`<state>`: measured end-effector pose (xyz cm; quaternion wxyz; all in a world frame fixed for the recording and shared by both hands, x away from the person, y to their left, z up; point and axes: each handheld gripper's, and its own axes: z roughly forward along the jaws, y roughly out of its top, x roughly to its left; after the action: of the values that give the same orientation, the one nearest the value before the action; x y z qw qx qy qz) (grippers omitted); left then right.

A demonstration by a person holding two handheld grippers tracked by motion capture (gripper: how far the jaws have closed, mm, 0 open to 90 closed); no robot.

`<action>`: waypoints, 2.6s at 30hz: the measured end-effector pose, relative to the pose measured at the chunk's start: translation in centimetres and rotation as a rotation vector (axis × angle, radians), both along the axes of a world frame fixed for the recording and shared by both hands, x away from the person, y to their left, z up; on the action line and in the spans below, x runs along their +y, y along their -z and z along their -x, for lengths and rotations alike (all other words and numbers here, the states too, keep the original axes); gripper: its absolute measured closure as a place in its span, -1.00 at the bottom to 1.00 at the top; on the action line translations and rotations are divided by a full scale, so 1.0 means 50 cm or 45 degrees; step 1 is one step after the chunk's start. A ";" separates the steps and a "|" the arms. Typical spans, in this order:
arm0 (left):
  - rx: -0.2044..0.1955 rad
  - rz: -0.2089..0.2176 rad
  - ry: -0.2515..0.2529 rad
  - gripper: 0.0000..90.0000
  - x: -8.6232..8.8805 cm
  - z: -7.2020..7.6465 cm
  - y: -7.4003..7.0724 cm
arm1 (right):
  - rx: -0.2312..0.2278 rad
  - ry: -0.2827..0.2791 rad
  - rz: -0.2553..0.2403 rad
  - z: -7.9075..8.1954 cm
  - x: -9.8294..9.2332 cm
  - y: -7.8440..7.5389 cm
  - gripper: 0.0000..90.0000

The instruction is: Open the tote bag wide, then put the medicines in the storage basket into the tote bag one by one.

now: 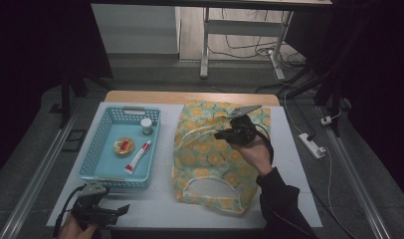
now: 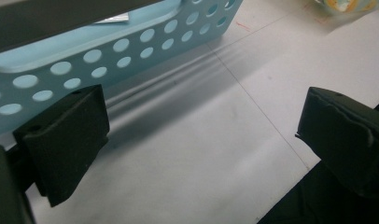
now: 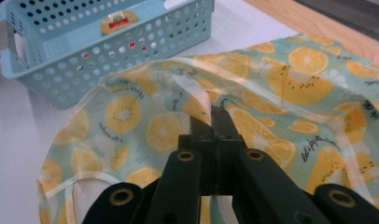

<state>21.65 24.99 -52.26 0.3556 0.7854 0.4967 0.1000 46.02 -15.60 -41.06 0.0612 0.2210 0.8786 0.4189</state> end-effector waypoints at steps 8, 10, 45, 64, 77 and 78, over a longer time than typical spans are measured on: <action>0.000 0.006 -0.001 -0.94 0.002 0.000 0.000 | -0.035 0.024 -0.008 -0.007 0.004 -0.021 1.00; 0.001 0.009 -0.001 -0.94 0.002 0.000 0.000 | -0.041 0.027 -0.011 -0.008 0.005 -0.024 1.00; 0.026 0.186 -0.016 -1.00 0.029 0.002 -0.003 | -0.036 0.007 0.011 -0.017 -0.002 -0.001 1.00; -0.030 0.224 0.041 -1.00 0.031 0.006 -0.043 | -0.017 0.006 -0.020 -0.020 -0.012 -0.004 1.00; -0.102 0.183 0.044 -1.00 0.026 0.001 -0.074 | 0.001 0.001 -0.024 -0.023 -0.012 0.003 1.00; -0.102 0.188 0.046 -1.00 0.027 0.000 -0.074 | -0.002 0.001 -0.024 -0.023 -0.012 0.003 1.00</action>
<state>21.67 26.33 -48.54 0.4339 0.7613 0.4738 0.0881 47.18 -16.22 -41.19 0.0599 0.2217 0.8745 0.4273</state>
